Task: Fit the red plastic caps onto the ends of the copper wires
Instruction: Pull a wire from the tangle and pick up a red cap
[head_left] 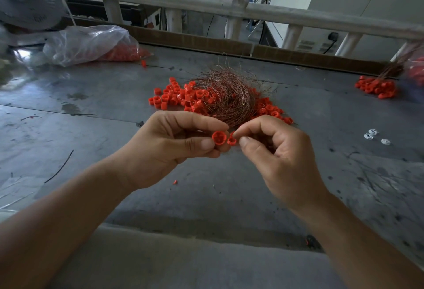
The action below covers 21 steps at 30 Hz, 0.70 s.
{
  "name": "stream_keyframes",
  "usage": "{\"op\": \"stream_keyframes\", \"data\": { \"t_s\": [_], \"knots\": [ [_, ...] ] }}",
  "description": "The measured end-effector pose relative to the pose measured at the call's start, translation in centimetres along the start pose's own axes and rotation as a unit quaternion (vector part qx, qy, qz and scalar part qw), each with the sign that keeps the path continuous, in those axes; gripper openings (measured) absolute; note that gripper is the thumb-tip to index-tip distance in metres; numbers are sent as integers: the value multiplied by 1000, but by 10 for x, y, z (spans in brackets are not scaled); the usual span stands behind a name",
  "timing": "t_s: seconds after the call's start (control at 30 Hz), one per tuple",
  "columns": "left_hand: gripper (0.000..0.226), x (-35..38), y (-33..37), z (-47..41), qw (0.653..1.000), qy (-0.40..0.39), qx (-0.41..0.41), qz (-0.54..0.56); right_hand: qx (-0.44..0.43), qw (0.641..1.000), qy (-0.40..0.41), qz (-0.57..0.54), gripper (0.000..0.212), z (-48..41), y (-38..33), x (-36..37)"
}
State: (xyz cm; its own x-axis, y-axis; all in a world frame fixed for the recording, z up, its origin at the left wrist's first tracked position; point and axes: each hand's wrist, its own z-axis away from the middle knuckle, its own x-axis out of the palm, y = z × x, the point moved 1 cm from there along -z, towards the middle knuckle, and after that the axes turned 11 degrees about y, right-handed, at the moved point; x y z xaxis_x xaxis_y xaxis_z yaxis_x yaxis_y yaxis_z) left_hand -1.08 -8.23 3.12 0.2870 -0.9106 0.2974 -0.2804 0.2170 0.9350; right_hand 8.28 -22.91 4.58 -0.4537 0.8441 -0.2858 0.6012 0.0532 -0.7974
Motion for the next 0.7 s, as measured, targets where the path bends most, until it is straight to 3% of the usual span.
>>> {"op": "stream_keyframes", "data": {
  "t_s": [0.23, 0.7],
  "knots": [
    [23, 0, 2, -1, 998, -31, 0, 47, 59, 997, -36, -38, 17, -1, 1, -1],
    [25, 0, 1, -1, 996, -47, -6, 72, 77, 994, -46, -58, 16, -2, -3, -2]
  ]
}}
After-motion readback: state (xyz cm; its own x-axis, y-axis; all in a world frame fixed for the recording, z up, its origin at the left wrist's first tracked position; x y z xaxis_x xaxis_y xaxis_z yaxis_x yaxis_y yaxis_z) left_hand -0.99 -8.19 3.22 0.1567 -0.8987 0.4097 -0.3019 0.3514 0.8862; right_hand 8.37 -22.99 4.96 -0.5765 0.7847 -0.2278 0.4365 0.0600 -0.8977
